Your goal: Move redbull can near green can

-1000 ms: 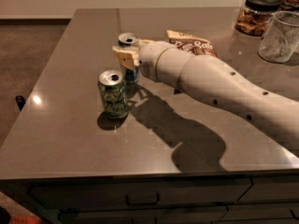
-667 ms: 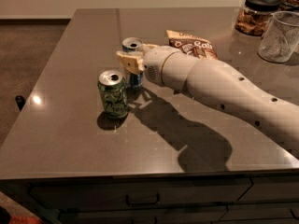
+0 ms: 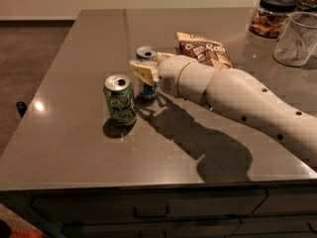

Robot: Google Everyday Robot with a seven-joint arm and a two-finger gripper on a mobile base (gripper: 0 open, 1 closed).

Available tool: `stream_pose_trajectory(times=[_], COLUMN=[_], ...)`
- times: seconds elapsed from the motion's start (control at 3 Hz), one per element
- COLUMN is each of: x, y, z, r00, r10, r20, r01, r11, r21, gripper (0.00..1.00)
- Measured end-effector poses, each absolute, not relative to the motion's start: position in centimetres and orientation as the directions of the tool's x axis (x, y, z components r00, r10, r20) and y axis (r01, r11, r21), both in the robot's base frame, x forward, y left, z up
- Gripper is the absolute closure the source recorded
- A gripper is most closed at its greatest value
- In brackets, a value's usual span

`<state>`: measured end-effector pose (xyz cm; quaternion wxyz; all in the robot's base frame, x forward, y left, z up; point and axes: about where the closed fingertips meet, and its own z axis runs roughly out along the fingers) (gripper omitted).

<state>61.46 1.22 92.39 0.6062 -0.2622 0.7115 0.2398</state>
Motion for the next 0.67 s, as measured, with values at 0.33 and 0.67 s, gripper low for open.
stream_pose_trajectory(times=[0.33,0.67], x=[61.30,61.30], y=[-0.03,-0.04], z=[92.69,92.71], r00=[-0.105,-0.105], r10=[-0.080,-0.081], r20=[-0.991,-0.991], r01=[-0.657,-0.657], r11=[0.754,0.754], r21=[0.009,0.008], gripper=[0.00,0.00])
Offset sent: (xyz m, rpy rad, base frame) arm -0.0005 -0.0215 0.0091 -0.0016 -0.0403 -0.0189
